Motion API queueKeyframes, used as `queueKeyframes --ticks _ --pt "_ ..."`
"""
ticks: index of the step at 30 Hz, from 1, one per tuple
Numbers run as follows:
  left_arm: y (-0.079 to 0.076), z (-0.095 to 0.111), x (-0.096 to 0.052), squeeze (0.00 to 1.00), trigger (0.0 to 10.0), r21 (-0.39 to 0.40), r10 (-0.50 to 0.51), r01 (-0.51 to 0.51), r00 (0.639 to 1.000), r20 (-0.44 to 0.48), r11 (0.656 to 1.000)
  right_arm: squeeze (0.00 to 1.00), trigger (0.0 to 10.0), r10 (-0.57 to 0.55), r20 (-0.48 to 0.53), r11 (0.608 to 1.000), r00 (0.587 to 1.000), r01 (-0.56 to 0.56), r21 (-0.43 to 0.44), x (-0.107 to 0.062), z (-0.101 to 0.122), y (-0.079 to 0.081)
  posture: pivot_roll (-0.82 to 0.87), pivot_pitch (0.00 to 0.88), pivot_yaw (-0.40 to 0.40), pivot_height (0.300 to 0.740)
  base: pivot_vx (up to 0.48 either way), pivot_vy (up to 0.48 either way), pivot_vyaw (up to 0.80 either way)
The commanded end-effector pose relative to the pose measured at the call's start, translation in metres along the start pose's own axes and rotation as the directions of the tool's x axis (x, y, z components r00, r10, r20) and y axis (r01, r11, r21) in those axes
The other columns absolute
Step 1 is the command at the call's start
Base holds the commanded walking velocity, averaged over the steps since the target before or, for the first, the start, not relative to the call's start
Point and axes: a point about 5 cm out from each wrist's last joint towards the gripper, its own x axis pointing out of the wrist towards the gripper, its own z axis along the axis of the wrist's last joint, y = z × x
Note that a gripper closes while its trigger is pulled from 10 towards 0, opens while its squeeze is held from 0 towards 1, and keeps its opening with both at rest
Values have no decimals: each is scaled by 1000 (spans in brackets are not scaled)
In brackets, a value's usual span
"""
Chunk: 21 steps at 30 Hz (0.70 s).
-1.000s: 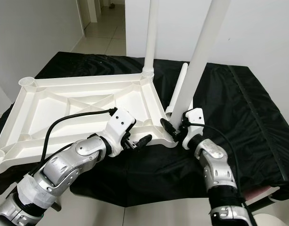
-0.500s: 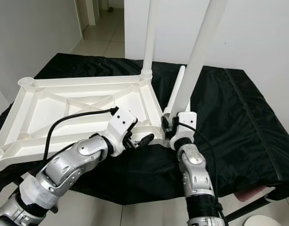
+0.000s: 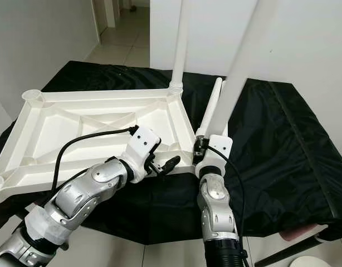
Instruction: Building children table
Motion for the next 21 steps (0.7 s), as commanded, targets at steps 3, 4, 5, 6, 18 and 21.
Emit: queueKeyframes --ticks 3,4,5,6,18,21 --pt "-5 6 1 0 10000 23 -156 155 988 23 988 1000 10000 31 29 999 999 -31 23 -4 5 -4 -20 0 -14 740 0 0 0" --pt "-5 8 1 0 10000 26 -157 156 987 27 987 1000 10000 62 45 998 997 -63 20 -4 9 -5 -21 0 -15 740 0 0 0" --pt "-5 8 1 0 10000 26 -157 156 987 27 987 1000 10000 62 45 998 997 -63 20 -4 9 -5 -21 0 -15 740 0 0 0" --pt "-4 9 1 0 10000 27 -158 157 987 31 987 1000 10000 81 55 996 995 -82 18 -4 12 -6 -21 0 -15 740 0 0 0" --pt "-4 4 0 0 10000 3 -157 157 987 24 988 0 10000 416 -2 905 909 -414 -98 -2 16 -7 -38 0 -5 740 0 0 0" --pt "-5 6 3 0 10000 28 -166 165 986 27 986 0 10000 502 -59 850 863 -505 -151 4 11 -13 -30 0 -1 740 0 0 0"
